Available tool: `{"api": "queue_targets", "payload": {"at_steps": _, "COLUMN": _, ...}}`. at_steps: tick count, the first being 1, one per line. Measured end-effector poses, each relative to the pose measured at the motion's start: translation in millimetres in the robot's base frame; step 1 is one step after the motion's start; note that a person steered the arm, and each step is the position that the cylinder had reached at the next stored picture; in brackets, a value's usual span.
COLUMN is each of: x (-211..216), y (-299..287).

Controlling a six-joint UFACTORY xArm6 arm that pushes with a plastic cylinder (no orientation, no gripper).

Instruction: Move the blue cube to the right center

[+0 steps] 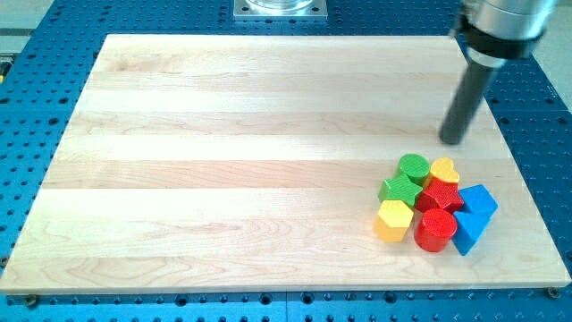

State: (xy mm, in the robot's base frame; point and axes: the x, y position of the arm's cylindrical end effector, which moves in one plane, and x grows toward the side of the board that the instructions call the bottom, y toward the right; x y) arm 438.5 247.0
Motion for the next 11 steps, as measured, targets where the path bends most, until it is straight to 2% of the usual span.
{"api": "queue_targets", "payload": {"at_steps": 1, "x": 91, "y": 27}}
{"api": "queue_targets", "payload": {"at_steps": 2, "x": 135, "y": 15}}
{"api": "queue_targets", "payload": {"at_steps": 3, "x": 125, "y": -25}}
{"api": "queue_targets", "payload": {"at_steps": 4, "x": 94, "y": -56}}
{"api": "queue_targets", "payload": {"at_steps": 5, "x": 79, "y": -46}}
{"api": "queue_targets", "payload": {"at_steps": 6, "x": 45, "y": -47}}
{"api": "queue_targets", "payload": {"at_steps": 8, "x": 41, "y": -40}}
{"api": "queue_targets", "payload": {"at_steps": 10, "x": -44, "y": -34}}
{"api": "queue_targets", "payload": {"at_steps": 11, "x": -12, "y": -32}}
